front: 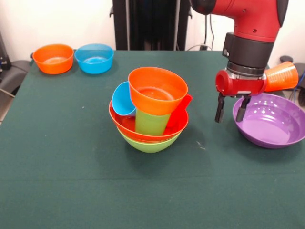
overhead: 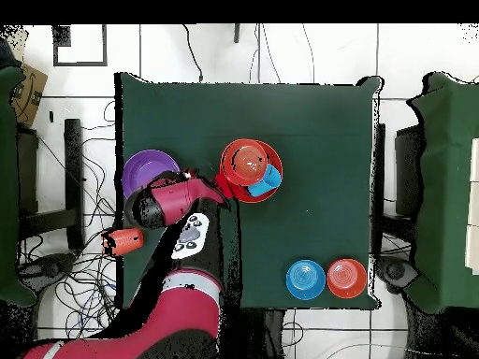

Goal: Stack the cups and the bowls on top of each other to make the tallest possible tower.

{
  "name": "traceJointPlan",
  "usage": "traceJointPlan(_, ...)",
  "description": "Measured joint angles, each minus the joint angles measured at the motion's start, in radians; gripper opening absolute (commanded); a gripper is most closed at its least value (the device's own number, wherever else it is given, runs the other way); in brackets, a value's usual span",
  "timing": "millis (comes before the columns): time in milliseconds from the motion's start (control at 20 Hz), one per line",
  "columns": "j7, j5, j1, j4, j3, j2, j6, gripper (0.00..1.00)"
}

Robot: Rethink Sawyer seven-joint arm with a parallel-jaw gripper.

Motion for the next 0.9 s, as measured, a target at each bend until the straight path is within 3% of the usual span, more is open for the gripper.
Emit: traceJointPlan(900, 0.000, 0.002, 0.000, 0.000, 0.000, 0.009, -0.010, 1.00)
